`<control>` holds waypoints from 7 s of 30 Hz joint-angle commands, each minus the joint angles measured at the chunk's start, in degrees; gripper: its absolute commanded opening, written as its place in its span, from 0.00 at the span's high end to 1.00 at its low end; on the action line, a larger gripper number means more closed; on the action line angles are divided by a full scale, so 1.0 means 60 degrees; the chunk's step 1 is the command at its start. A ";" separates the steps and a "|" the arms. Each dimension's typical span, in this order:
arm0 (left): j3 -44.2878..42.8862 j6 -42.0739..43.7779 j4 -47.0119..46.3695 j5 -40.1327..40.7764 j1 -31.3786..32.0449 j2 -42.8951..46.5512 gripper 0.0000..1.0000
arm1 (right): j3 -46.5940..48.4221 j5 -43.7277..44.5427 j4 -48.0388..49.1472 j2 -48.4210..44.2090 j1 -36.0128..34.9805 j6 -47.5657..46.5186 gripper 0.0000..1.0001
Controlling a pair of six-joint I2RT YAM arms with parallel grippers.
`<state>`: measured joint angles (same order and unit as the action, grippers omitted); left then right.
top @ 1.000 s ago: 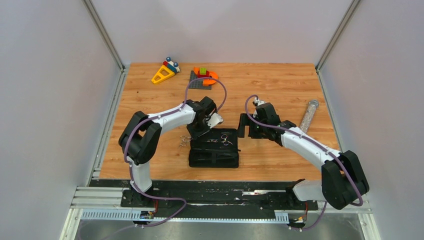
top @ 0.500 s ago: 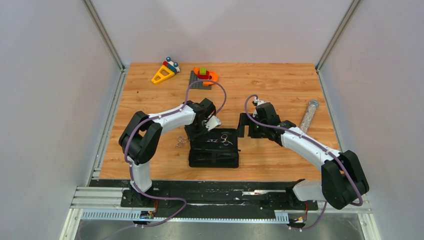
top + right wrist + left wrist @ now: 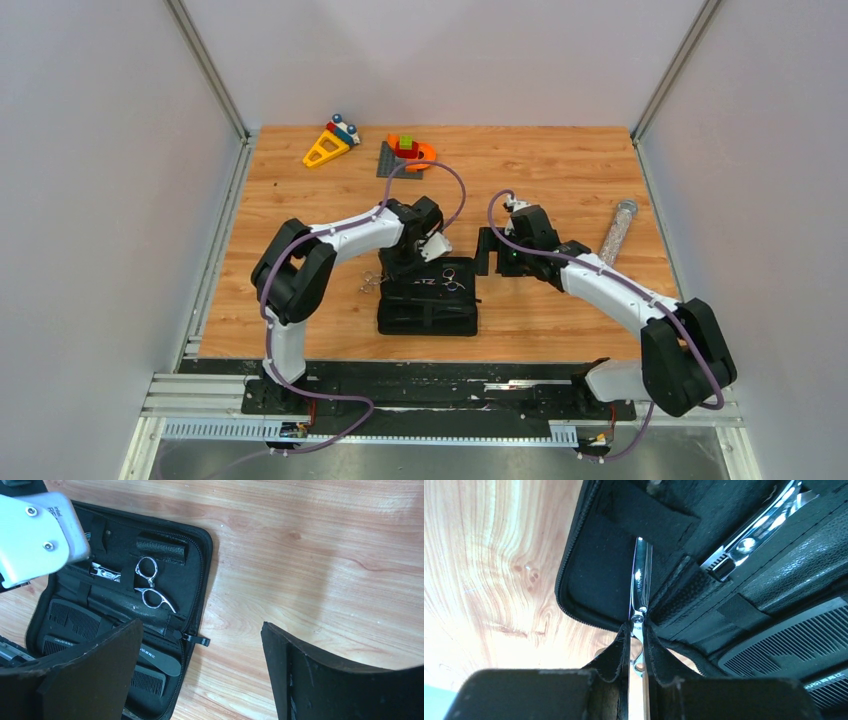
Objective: Sort the hair-cutting tools
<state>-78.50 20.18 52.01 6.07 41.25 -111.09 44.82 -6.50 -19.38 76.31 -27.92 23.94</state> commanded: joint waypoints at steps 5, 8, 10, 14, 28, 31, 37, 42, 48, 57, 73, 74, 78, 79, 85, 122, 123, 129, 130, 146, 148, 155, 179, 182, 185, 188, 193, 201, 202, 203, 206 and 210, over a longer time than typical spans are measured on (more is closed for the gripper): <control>-0.0932 0.0581 0.0251 0.0304 0.0526 -0.0475 1.00 | -0.0012 0.0137 0.0526 0.0218 0.0079 -0.0021 0.09; -0.1095 0.0706 0.0107 0.0554 0.0678 -0.0599 0.99 | -0.0042 0.0146 0.0632 0.0283 0.0089 -0.0021 0.09; -0.1188 0.0774 -0.0002 0.0648 0.0783 -0.0645 0.97 | -0.0092 0.0133 0.0724 0.0338 0.0121 -0.0007 0.09; -0.1371 0.0823 -0.0175 0.0699 0.0927 -0.0695 0.88 | -0.0233 0.0143 0.0884 0.0378 0.0183 0.0037 0.09; 0.0390 -0.1098 -0.1782 0.1406 0.0862 0.1755 0.16 | -0.0363 0.0079 0.1111 0.0411 0.0435 0.0406 0.10; 0.1093 -0.2772 -0.2347 0.1116 0.0320 0.3034 0.16 | -0.0248 0.0045 0.1092 0.0521 0.0435 0.0599 0.11; 0.2433 -0.6293 -0.2674 0.0523 -0.0942 0.4727 0.18 | 0.0235 -0.0182 0.1011 0.0995 0.0439 0.0949 0.21; 0.3443 -0.8290 -0.2972 -0.0184 -0.1853 0.5139 0.19 | 0.0688 -0.0484 0.0950 0.1686 0.0433 0.1212 0.37; 0.3680 -0.9167 -0.3168 -0.0471 -0.2200 0.4949 0.19 | 0.1136 -0.0914 0.0849 0.2439 0.0421 0.1588 0.51; 0.3546 -0.9600 -0.3328 -0.0434 -0.2203 0.4370 0.16 | 0.1368 -0.0810 0.0987 0.3549 0.0102 0.1640 0.57; 0.2579 -0.8370 -0.3545 0.0431 -0.1713 0.3185 0.19 | 0.1684 0.0208 0.0885 0.4082 0.0054 0.1135 0.94; 0.2470 -0.7787 -0.3602 0.0465 -0.1599 0.3174 0.20 | 0.1698 0.0205 0.0885 0.4118 0.0049 0.1136 0.95; 0.2208 -0.6484 -0.3947 0.0149 -0.1136 0.2993 0.23 | 0.1664 0.0204 0.0954 0.4200 0.0054 0.1102 0.95; 0.2189 -0.6323 -0.4130 -0.0117 -0.1076 0.2976 0.23 | 0.1657 0.0205 0.0971 0.4215 0.0054 0.1082 0.95; 0.1764 -0.5045 -0.4422 -0.0933 -0.0738 0.2547 0.27 | 0.1684 0.0308 0.1003 0.4288 0.0054 0.0909 0.95; 0.0091 -0.3474 -0.4241 -0.1362 0.0302 0.0064 0.40 | 0.1485 0.0425 0.1045 0.4207 0.0054 0.0785 0.96; 0.0083 -0.3456 -0.4236 -0.1348 0.0302 0.0031 0.40 | 0.1461 0.0425 0.1046 0.4197 0.0052 0.0785 0.96; -0.0028 -0.3398 -0.4095 -0.1687 0.0301 -0.0203 0.42 | 0.1380 0.0467 0.1046 0.4104 0.0054 0.0781 0.96; -0.0020 -0.3387 -0.4057 -0.1766 0.0301 -0.0198 0.43 | 0.1378 0.0481 0.1045 0.4093 0.0047 0.0784 0.96; 0.0142 -0.3007 -0.3825 -0.3216 0.0302 0.0177 0.48 | 0.1495 0.0469 0.1076 0.4200 0.0050 0.0771 0.96; 0.0096 -0.3114 -0.3804 -0.3068 0.0302 0.0256 0.46 | 0.1508 0.0482 0.1076 0.4200 0.0054 0.0756 0.96; -0.0199 -0.4644 -0.3624 -0.1683 -0.0077 0.1078 0.40 | 0.1494 0.0512 0.1075 0.4180 0.0061 0.0712 0.96; 0.1963 -0.7662 -0.4285 -0.2123 -0.3288 0.1965 0.44 | 0.1554 0.0414 0.1075 0.4235 0.0069 0.0563 0.96; 0.1937 -0.7728 -0.4282 -0.2276 -0.3287 0.1729 0.45 | 0.1528 0.0417 0.1063 0.4216 0.0065 0.0579 0.97; 0.1932 -0.7885 -0.4263 -0.2472 -0.3287 0.1606 0.46 | 0.1496 0.0432 0.1076 0.4204 0.0065 0.0594 0.96; 0.1991 -0.8028 -0.4263 -0.2697 -0.3289 0.1590 0.46 | 0.1466 0.0436 0.1076 0.4193 0.0065 0.0608 0.97; 0.2177 -0.8295 -0.4344 -0.2970 -0.3287 0.1576 0.48 | 0.1502 0.0427 0.1074 0.4221 0.0067 0.0624 0.96; 0.2419 -0.8626 -0.4460 -0.3269 -0.3262 0.1632 0.51 | 0.1546 0.0353 0.1076 0.4231 0.0069 0.0653 0.97; 0.2430 -0.8664 -0.4462 -0.3275 -0.3252 0.1636 0.51 | 0.1551 0.0352 0.1076 0.4237 0.0061 0.0649 0.96; 0.2439 -0.8687 -0.4464 -0.3283 -0.3227 0.1650 0.51 | 0.1539 0.0362 0.1076 0.4230 0.0066 0.0652 0.97; 0.2448 -0.8734 -0.4464 -0.3304 -0.3151 0.1708 0.51 | 0.1525 0.0351 0.1087 0.4219 0.0066 0.0653 0.97; 0.2402 -0.8778 -0.4481 -0.3265 -0.2965 0.1748 0.51 | 0.1510 0.0359 0.1091 0.4216 0.0061 0.0649 0.97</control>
<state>-63.86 -31.20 26.74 -12.51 22.17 -101.75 54.68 -9.10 -13.91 99.85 -27.35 29.45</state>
